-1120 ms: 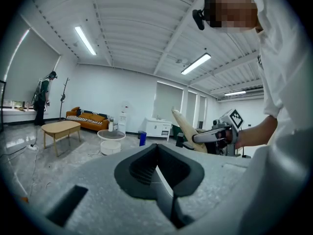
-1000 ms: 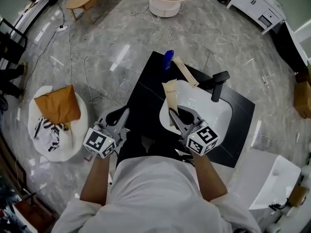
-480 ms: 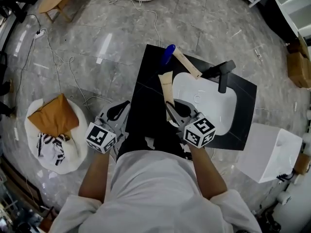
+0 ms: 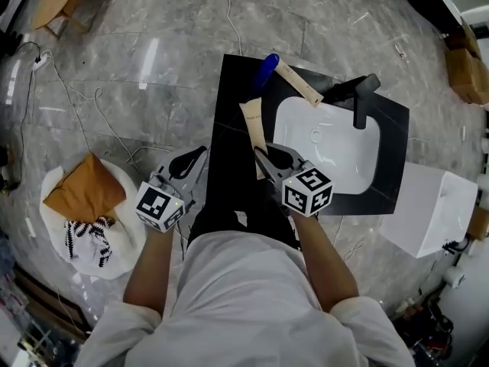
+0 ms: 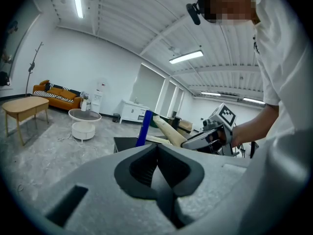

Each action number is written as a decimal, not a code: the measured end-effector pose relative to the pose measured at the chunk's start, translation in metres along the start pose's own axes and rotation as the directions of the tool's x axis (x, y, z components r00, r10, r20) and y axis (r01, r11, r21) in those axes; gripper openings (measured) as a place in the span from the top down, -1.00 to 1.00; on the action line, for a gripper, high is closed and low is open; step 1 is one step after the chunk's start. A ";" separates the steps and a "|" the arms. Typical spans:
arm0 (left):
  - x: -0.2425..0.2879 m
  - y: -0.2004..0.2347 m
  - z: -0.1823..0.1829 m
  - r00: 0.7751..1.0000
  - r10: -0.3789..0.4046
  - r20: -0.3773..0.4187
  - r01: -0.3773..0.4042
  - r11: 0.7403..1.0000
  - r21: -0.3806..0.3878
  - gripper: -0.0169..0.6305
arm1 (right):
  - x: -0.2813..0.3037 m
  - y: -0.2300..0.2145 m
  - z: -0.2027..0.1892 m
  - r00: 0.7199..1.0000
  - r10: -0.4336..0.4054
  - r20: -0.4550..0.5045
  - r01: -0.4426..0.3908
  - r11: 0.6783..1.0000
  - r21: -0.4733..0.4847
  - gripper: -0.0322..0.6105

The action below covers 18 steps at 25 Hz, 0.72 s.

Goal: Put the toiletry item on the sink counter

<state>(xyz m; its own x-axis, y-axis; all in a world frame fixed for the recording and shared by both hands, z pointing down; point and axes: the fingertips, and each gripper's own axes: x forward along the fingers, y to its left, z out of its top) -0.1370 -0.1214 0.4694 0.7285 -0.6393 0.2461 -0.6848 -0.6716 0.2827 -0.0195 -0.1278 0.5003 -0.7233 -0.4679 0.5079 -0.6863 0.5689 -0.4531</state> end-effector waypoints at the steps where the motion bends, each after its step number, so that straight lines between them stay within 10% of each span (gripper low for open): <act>1: 0.002 0.002 -0.002 1.000 -0.007 -0.005 0.007 1.000 -0.001 0.90 | 0.004 -0.002 -0.004 1.000 -0.006 -0.010 0.006 1.000 0.007 0.75; 18: 0.017 0.000 -0.043 0.994 -0.095 -0.052 0.091 0.993 -0.069 0.90 | 0.046 -0.013 -0.071 0.980 -0.060 -0.189 0.073 0.995 0.064 0.75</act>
<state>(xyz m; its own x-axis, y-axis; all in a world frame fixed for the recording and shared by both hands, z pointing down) -0.1238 -0.1164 0.5135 0.7902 -0.5522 0.2658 -0.6126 -0.7000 0.3669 -0.0382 -0.1092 0.5818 -0.6534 -0.3650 0.6632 -0.7407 0.4891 -0.4606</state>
